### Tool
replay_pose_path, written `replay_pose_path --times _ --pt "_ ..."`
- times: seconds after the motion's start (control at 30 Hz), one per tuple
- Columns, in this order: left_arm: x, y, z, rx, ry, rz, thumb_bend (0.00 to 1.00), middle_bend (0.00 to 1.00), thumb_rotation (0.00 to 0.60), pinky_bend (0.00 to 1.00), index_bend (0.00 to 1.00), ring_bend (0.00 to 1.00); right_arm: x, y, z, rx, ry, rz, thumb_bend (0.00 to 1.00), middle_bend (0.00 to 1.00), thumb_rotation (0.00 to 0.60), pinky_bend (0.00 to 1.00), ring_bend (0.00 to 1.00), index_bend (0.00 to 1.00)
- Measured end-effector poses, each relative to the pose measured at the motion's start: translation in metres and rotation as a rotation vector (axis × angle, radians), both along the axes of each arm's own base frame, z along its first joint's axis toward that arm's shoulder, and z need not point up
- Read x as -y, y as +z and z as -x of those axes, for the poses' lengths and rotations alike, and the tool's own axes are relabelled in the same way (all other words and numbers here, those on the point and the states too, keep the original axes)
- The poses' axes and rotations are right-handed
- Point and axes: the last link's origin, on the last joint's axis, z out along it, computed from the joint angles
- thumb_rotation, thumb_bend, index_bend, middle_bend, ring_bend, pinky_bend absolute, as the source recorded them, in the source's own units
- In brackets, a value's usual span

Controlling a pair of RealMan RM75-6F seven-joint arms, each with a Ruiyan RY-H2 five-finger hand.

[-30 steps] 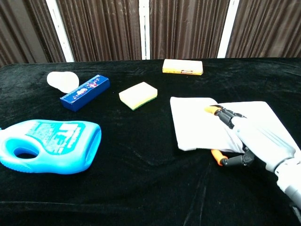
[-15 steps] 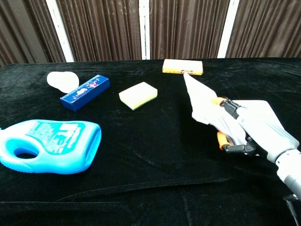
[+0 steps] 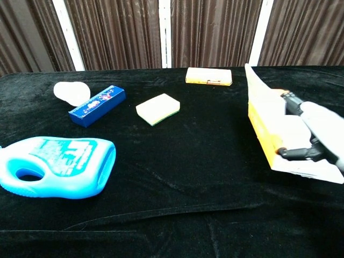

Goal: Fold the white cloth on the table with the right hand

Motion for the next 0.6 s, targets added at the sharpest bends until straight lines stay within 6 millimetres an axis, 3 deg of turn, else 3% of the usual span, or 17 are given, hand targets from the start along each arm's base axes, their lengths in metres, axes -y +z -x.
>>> replay_pose_path --times 0.4,0.6 --pt "0.007 0.001 -0.008 -0.006 -0.039 -0.013 0.18 0.00 0.600 0.00 0.00 0.00 -0.015 0.041 0.053 -0.098 -0.109 0.090 0.36 0.00 0.600 0.00 0.00 0.00" --pt "0.006 -0.001 -0.009 -0.010 -0.044 -0.007 0.18 0.00 0.600 0.00 0.00 0.00 -0.021 0.058 0.069 -0.105 -0.124 0.130 0.29 0.00 0.600 0.00 0.00 0.00"
